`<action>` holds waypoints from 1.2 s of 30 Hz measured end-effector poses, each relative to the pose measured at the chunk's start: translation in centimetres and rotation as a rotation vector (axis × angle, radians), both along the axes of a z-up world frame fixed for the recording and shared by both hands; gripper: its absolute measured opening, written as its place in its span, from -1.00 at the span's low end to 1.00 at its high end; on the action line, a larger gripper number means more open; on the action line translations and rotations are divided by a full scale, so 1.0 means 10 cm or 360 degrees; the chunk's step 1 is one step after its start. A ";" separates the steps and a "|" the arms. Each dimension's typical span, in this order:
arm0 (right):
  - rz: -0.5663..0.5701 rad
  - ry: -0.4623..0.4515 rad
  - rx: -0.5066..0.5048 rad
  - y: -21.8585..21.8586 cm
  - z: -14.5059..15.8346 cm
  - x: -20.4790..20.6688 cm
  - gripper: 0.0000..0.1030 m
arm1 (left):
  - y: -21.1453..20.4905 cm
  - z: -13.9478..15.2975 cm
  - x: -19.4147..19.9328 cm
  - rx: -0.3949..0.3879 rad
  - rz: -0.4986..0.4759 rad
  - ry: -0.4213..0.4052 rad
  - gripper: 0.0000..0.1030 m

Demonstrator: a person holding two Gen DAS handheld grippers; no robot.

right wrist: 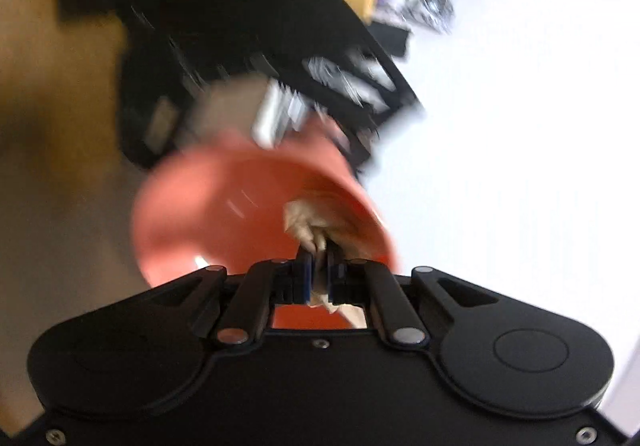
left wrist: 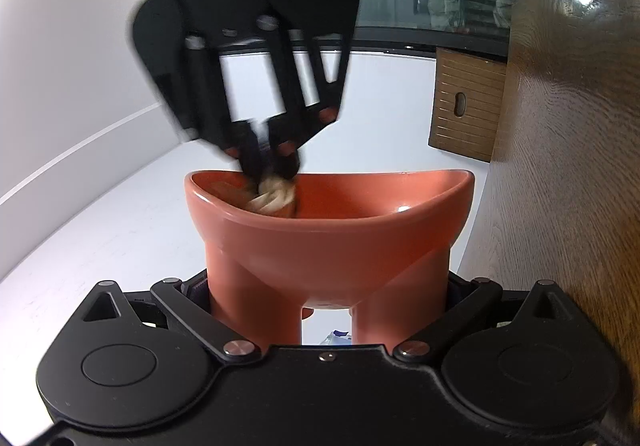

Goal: Clean bowl
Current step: 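Wipe the cloth around the bowl interior with the right tool, then sweep the cloth across the bowl interior and out over the rim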

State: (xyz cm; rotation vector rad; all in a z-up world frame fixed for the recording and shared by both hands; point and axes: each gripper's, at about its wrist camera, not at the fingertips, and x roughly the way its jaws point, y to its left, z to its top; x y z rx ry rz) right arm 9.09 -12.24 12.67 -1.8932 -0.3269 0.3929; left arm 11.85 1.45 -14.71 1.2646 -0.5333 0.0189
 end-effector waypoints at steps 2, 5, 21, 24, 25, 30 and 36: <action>-0.0027 0.0004 -0.0071 0.00 -0.21 0.01 -0.88 | 0.02 0.00 0.00 0.0000 0.0000 0.0000 0.90; -0.0048 0.0077 -0.0259 -0.13 -0.52 -0.08 -0.88 | 0.02 0.00 0.00 0.0000 0.0000 0.0000 0.90; -0.0018 0.0002 -0.0068 0.38 -0.73 -0.03 -0.88 | 0.02 0.00 -0.01 0.0000 0.0002 -0.0003 0.90; -0.0083 0.0072 -0.0220 0.26 -0.99 -0.09 -0.88 | 0.01 0.00 -0.01 0.0001 0.0004 -0.0004 0.90; -0.0090 0.0098 -0.0261 0.25 -1.06 -0.13 -0.88 | 0.01 0.00 -0.01 0.0001 0.0004 -0.0004 0.90; 0.0040 0.0214 -0.0292 0.43 -1.28 -0.48 -0.88 | 0.01 -0.01 -0.02 0.0001 0.0004 -0.0004 0.90; 0.0232 0.0156 -0.0026 0.86 -0.95 -0.68 -0.89 | 0.02 -0.01 -0.03 0.0001 0.0004 -0.0004 0.90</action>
